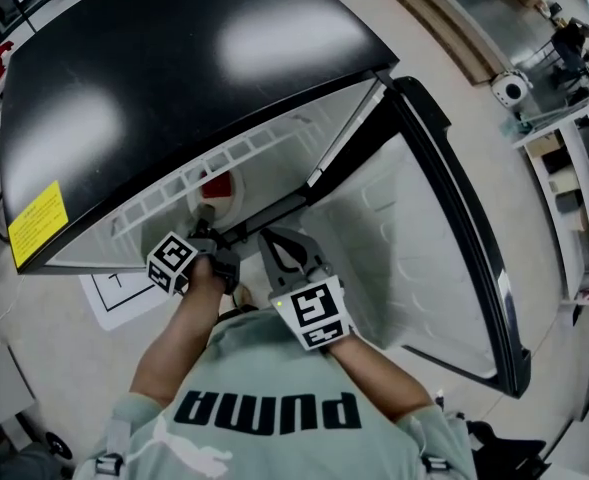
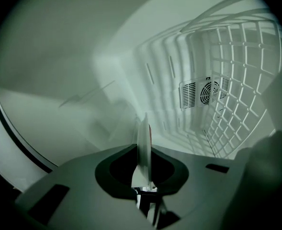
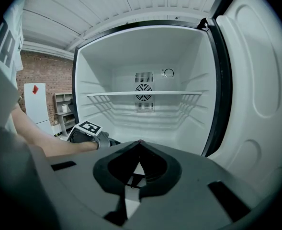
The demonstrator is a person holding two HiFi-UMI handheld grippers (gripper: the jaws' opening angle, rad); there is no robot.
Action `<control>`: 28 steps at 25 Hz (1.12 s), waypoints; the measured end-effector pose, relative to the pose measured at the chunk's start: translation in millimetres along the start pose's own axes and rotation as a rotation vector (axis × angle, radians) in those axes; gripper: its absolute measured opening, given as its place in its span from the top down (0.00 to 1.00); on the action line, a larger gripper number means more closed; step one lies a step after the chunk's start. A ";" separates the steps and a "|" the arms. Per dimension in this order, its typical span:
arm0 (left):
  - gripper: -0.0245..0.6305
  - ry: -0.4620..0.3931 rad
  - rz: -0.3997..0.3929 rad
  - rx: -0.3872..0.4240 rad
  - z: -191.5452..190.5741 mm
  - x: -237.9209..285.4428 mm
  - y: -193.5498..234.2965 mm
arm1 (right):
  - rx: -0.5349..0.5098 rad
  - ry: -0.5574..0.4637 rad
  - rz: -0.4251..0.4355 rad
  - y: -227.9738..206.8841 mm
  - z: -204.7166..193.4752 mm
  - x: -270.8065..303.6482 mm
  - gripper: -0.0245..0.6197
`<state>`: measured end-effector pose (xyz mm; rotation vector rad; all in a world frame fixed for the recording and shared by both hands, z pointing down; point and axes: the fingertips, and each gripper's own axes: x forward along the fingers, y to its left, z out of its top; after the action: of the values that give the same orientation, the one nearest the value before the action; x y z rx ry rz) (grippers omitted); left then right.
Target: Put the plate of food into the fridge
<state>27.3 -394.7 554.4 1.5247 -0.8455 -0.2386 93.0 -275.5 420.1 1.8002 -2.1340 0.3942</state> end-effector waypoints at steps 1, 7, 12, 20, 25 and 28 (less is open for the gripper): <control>0.90 0.001 0.000 0.000 -0.1 1.2 0.4 | 0.001 0.001 0.000 -0.5 0.4 0.0 0.95; 0.90 -0.003 0.015 0.015 -0.1 6.7 6.0 | -0.011 -0.009 -0.004 -3.3 -1.0 1.9 0.95; 0.90 -0.011 0.036 0.067 1.7 9.2 8.7 | -0.005 -0.011 0.000 -4.1 -0.6 0.9 0.95; 0.90 -0.028 0.086 0.204 3.1 9.5 6.2 | 0.014 -0.014 0.015 -4.7 2.2 -3.6 0.95; 0.90 -0.011 0.167 0.328 0.1 8.3 9.6 | 0.018 -0.022 0.033 -3.5 2.3 -6.9 0.95; 0.81 -0.007 0.188 0.434 -3.4 8.5 6.6 | 0.013 -0.031 0.035 -5.1 0.1 -8.6 0.95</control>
<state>33.0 -396.8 563.9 1.8292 -1.0879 0.0848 99.4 -268.7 416.5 1.7896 -2.1915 0.3913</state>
